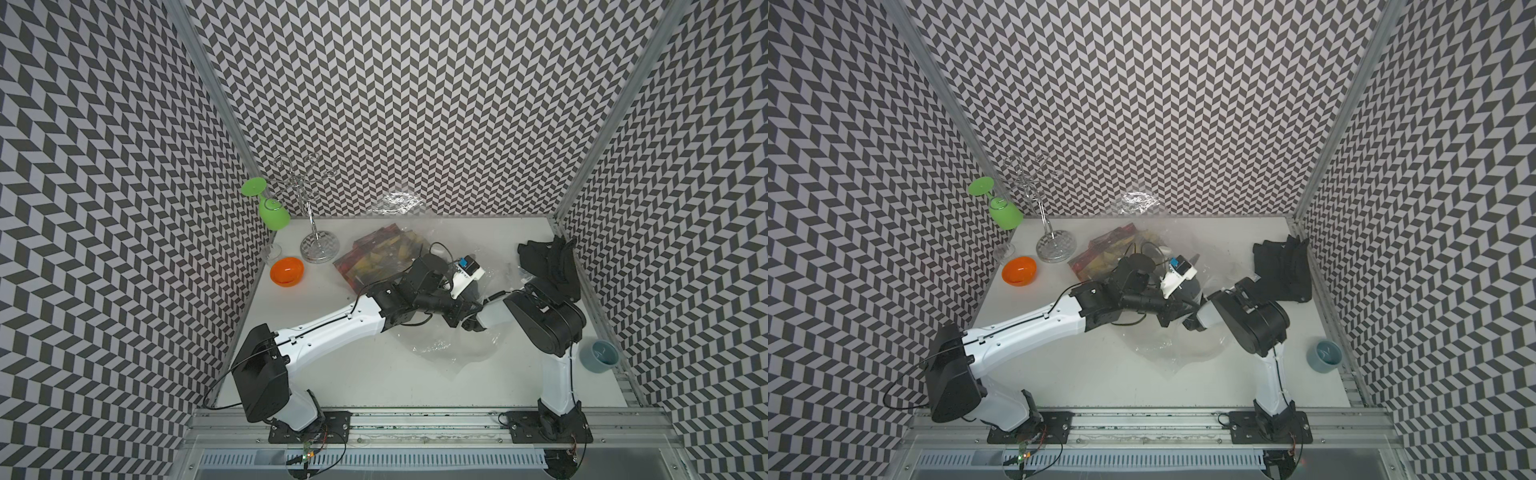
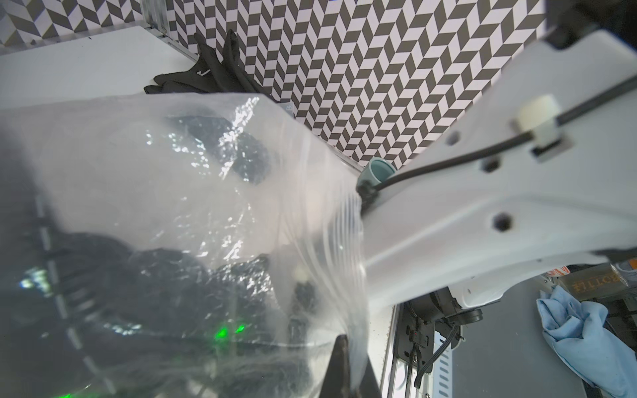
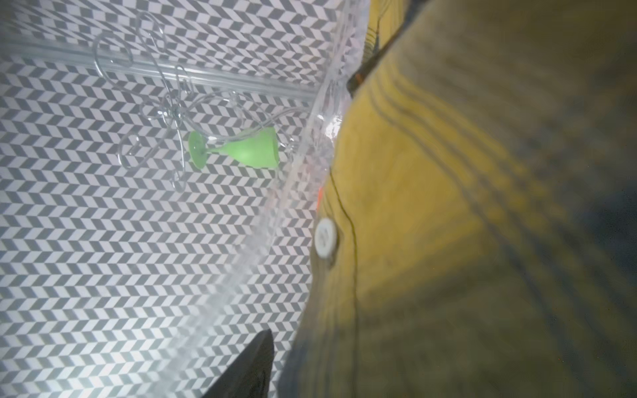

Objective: Place the folded shirt into the vacuum bag
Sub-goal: Place the shirt in the vacuum bag.

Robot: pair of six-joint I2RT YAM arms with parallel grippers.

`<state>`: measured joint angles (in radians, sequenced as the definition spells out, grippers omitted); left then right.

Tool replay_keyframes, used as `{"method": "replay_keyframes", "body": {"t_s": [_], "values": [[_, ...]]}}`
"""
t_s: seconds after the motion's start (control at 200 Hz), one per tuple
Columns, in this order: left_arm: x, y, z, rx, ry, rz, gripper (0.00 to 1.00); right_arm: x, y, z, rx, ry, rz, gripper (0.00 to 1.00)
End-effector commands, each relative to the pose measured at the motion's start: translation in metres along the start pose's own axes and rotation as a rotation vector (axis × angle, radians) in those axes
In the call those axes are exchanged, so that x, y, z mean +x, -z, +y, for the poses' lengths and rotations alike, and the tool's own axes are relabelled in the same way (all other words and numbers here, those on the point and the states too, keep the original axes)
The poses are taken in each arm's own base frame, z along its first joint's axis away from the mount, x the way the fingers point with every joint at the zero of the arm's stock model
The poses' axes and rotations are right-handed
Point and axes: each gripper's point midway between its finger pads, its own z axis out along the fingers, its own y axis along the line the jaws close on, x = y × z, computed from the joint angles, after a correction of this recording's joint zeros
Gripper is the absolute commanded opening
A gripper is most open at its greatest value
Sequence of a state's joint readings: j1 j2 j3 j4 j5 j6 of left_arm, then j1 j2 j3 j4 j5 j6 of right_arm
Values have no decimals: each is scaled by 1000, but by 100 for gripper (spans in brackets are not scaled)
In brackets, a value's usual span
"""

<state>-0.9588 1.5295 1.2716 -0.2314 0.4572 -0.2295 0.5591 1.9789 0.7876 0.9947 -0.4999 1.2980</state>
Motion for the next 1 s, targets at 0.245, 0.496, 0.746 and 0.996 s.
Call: {"method": "replay_keyframes", "body": {"t_s": [0.245,0.496,0.746,0.996], "values": [[-13,24,4,-4,-27,-60,0,-41,67,-10,51,-53,-184,66],[5,22,-3,37,-11,-33,0,-71,36,-6,20,-96,-254,65],[6,19,-11,64,-29,-26,0,-95,0,23,-87,-45,-282,31],[11,19,-6,49,-24,-19,0,-110,20,114,-341,182,-376,16]]}}
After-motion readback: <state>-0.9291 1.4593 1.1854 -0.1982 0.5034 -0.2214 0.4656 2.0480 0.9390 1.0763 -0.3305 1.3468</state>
